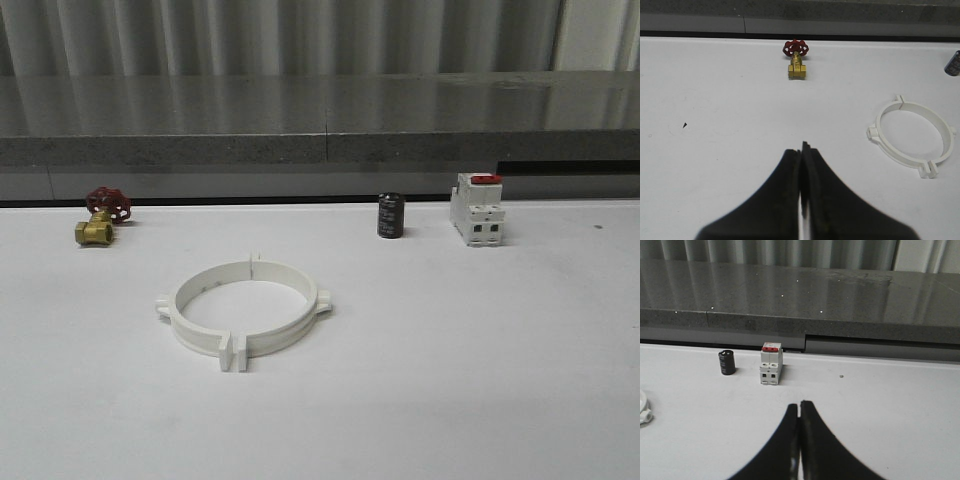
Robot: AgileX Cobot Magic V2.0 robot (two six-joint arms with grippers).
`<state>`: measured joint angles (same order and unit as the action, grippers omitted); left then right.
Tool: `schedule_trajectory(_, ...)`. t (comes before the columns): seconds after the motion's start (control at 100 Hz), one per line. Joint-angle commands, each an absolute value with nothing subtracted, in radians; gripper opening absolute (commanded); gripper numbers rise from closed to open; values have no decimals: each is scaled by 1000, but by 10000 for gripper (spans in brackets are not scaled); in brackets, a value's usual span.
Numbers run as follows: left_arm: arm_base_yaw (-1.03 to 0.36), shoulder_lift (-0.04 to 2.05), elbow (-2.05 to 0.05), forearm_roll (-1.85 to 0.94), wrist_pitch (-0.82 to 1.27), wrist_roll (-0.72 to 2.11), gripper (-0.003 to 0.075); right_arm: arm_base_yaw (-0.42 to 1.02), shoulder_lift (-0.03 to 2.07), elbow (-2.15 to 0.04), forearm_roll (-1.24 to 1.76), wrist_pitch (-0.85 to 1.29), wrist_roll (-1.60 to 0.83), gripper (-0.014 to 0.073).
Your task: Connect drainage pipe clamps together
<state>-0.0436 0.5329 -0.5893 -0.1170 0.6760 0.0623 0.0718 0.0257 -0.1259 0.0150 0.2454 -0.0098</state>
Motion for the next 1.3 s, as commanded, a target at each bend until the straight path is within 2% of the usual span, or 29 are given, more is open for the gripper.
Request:
schedule_trajectory(0.0,-43,535,-615,-131,610,62,-21,48,-10,-119,27,145,-21,-67)
schedule_trajectory(0.48,-43,535,-615,-131,608,62,-21,-12,-30,12,43,20,33,-67)
schedule_trajectory(1.29,-43,535,-615,-131,608,62,-21,-12,-30,10,37,11,40,-67)
